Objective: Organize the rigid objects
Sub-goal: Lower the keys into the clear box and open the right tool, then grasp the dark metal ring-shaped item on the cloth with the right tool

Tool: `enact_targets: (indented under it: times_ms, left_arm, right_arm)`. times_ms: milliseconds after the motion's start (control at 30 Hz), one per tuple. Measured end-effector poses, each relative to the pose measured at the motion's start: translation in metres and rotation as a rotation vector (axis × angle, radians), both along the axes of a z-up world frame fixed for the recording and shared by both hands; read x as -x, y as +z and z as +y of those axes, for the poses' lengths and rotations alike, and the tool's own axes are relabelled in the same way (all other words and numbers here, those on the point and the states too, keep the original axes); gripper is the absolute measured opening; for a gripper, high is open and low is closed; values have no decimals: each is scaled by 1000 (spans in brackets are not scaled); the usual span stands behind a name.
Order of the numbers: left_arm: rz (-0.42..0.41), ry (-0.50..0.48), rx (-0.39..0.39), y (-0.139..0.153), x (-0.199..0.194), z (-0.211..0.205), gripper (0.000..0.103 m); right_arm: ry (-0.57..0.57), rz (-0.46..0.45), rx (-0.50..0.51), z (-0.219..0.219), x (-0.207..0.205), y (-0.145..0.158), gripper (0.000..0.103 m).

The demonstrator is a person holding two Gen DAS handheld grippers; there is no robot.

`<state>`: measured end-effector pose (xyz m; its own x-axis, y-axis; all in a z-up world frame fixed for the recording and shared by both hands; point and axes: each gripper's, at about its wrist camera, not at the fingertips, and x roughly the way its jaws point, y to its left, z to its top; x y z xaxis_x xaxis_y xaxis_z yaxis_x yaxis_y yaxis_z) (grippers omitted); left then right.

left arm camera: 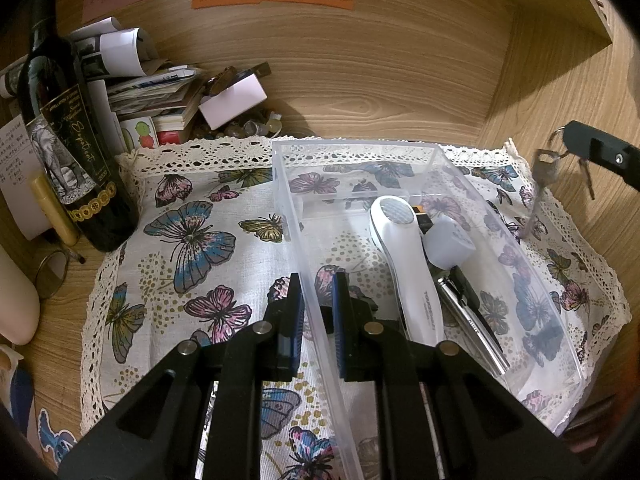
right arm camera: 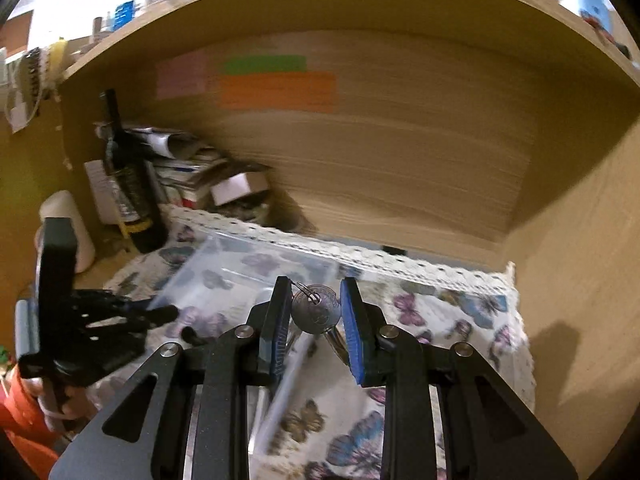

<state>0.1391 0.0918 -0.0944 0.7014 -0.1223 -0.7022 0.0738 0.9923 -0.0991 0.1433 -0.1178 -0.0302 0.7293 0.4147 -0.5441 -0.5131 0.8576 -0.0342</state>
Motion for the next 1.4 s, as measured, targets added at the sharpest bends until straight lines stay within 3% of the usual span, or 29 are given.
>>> enact_targets:
  times_ms: [467,767,1200,1400]
  left_arm:
    - [2,0,5,-2,-1,1,12]
    - [3,1,6,-2,-2,1,12]
    - [2,0,3,-2,-2,0,12]
    - [2,1,5,-2,-1,0,12]
  right_arm:
    - [81,131,133,42,-16,-42,23]
    - [63,191,138,51,-36,-54,23]
    - [-44,125,80,-1,-12,-28,36]
    - [-139,155,113,-31,2,-41,39]
